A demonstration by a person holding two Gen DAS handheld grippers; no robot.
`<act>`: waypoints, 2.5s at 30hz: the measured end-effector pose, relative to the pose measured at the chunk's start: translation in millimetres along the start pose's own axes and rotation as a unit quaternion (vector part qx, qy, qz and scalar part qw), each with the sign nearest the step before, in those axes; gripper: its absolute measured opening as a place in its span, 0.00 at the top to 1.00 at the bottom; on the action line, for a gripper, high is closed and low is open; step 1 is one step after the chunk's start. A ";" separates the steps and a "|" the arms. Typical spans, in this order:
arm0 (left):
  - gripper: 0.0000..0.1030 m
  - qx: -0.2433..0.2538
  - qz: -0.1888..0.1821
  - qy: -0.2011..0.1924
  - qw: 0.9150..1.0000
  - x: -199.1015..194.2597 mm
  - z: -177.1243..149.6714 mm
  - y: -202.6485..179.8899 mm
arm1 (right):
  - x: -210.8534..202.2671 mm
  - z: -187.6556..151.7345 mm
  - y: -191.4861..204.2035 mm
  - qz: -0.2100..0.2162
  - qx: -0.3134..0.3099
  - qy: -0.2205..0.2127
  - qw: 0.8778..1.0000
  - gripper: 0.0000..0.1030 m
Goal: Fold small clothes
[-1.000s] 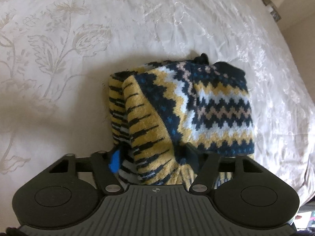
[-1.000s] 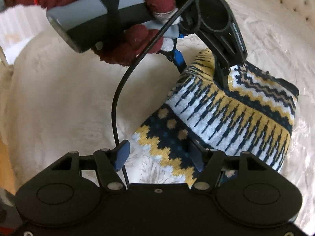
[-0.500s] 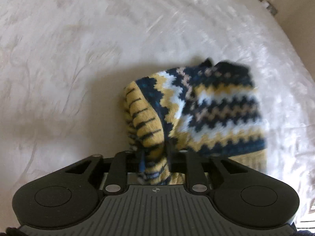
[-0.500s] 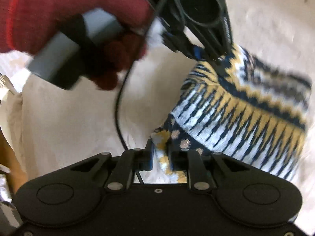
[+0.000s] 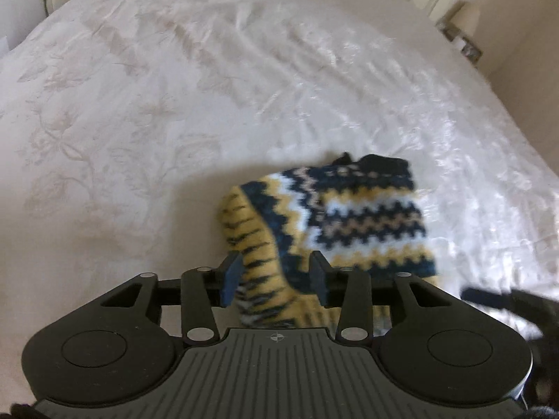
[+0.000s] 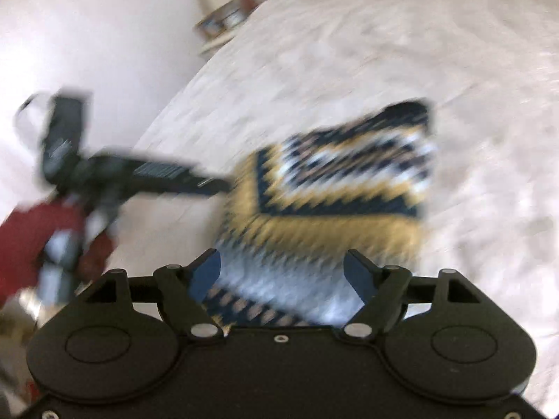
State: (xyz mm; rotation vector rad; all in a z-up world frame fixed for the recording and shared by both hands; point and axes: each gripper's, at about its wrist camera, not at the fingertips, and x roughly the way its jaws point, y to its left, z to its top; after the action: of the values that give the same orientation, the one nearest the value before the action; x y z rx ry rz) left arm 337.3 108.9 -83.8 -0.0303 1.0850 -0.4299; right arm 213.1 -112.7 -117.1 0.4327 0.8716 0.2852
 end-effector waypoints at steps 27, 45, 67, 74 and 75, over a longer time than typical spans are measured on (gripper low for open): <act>0.30 -0.109 -0.018 0.092 0.990 43.3 -64.1 21.6 | 104.3 49.2 -106.6 -0.016 0.145 0.079 0.986 0.08; 0.43 -0.186 -0.223 0.157 0.944 93.8 -61.9 20.6 | 101.7 21.3 -115.4 0.131 0.225 0.085 0.962 0.06; 0.55 -0.133 -0.194 0.173 0.956 8.8 -238.6 -123.4 | -4.4 -34.2 -103.8 0.051 0.191 0.136 0.971 0.43; 0.53 -0.142 -0.050 0.093 0.984 -28.2 -269.3 -137.9 | -62.3 -57.6 -109.4 0.023 0.163 0.078 0.983 0.16; 0.53 -0.130 -0.032 0.086 0.987 -30.7 -268.4 -148.4 | -70.9 -60.2 -108.5 0.019 0.152 0.069 0.986 0.09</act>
State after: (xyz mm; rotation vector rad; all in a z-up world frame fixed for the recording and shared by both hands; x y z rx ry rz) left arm 46.1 33.1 -150.8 -0.2625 1.3085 -0.3512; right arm 129.3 -222.1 -155.1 0.7190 1.0480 0.2185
